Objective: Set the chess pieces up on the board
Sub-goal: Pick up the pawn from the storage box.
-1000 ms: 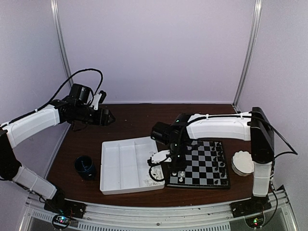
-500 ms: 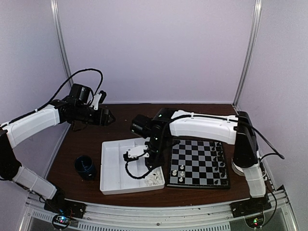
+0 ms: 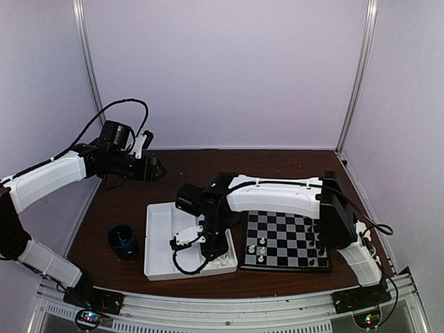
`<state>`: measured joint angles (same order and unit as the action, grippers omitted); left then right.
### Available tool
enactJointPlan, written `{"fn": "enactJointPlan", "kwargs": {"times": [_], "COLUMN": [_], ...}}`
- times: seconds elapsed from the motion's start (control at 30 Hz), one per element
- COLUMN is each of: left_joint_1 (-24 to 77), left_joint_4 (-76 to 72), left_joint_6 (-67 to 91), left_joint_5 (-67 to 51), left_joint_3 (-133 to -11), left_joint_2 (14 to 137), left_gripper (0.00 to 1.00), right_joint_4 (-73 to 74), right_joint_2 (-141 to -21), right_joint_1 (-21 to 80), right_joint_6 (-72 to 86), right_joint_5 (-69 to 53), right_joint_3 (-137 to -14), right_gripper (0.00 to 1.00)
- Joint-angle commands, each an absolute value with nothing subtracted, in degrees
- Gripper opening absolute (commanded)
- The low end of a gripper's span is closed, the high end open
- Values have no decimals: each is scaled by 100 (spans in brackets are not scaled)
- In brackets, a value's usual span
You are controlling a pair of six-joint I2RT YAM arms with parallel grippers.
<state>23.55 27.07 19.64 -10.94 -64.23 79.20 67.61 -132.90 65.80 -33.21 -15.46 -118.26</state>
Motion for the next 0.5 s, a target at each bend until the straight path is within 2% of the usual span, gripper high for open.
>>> {"fn": "enactJointPlan", "kwargs": {"times": [0.0, 0.2, 0.3, 0.47], "left_joint_1": [2294, 2294, 2294, 2294], "left_joint_4": [2565, 2561, 2558, 2560], "left_joint_6": [1986, 1986, 1978, 1978], "left_joint_5": [-1129, -1125, -1113, -1110], "left_joint_3": [-6618, -6611, -6610, -6614], "left_joint_2": [7797, 7771, 7767, 7762], "left_gripper": [74, 74, 74, 74], "right_joint_4": [6829, 6834, 6856, 6903], "right_joint_2": [-13477, -13560, -13591, -13605], "right_joint_1": [6618, 6667, 6686, 6700], "right_joint_6": [-3347, -3344, -3340, -3332], "right_joint_5": [-1565, -1455, -1457, -1462], "right_joint_3": [-12004, -12032, -12032, -12046], "right_gripper": [34, 29, 23, 8]}}
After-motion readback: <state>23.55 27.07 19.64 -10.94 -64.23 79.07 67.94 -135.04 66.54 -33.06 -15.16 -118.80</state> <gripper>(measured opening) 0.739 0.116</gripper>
